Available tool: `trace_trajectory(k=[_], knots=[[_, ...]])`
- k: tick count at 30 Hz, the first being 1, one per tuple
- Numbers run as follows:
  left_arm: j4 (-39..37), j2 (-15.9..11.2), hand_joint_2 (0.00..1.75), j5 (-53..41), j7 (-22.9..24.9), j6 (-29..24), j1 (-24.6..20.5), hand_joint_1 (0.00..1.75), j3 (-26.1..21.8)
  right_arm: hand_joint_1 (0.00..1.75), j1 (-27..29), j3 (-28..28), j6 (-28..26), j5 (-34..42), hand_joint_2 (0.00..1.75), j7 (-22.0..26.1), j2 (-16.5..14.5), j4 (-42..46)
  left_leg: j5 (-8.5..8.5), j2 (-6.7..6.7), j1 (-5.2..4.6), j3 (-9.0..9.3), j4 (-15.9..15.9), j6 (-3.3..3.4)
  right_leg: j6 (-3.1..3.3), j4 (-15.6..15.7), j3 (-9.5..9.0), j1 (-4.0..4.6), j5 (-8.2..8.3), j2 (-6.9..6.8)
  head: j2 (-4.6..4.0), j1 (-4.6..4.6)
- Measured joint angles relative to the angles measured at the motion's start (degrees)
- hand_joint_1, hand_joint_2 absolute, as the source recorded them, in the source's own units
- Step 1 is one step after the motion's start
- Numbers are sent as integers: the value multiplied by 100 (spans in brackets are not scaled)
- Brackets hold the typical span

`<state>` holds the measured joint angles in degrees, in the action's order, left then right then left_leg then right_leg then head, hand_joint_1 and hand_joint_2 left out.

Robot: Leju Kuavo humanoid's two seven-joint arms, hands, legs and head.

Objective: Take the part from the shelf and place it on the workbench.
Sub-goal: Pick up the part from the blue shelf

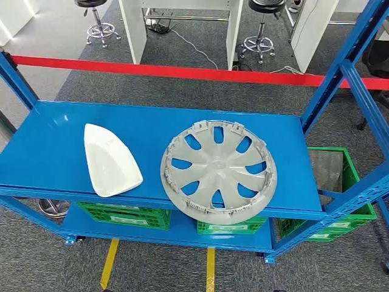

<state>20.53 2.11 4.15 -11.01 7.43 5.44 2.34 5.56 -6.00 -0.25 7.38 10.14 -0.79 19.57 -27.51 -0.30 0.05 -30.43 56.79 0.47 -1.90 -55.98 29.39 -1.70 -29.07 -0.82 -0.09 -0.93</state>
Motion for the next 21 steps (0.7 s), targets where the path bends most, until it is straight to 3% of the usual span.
trace_trajectory(k=[10, 18, 19, 21], knots=[[68, -125, 0, -369, 999, -696, 224, 0, -116, 0, 221, 379, 11, -664, 0, -931, 57, 140, 0, 0, 1, 1, 0, 0, 0, 0, 2, 0, 0, 0, 0, -1], [101, -143, 0, -409, 1070, -747, 253, 0, -143, 0, 260, 469, 14, -719, 0, -1009, 66, 186, 0, 0, 0, 3, 0, 0, 0, 0, 23, 0, 0, -1, 0, 1], [101, -144, 44, -409, 1070, -747, 255, 0, -143, 0, 261, 470, 14, -719, 0, -1010, 66, 189, 0, 0, 0, 3, 0, 0, 0, 0, 26, 0, 0, -1, 0, 0], [102, -147, 131, -409, 1070, -747, 257, 0, -144, 0, 264, 477, 14, -719, 87, -1012, 67, 197, 0, 0, 0, 2, 0, 0, 0, 0, 26, 0, 0, -1, 0, 0]])
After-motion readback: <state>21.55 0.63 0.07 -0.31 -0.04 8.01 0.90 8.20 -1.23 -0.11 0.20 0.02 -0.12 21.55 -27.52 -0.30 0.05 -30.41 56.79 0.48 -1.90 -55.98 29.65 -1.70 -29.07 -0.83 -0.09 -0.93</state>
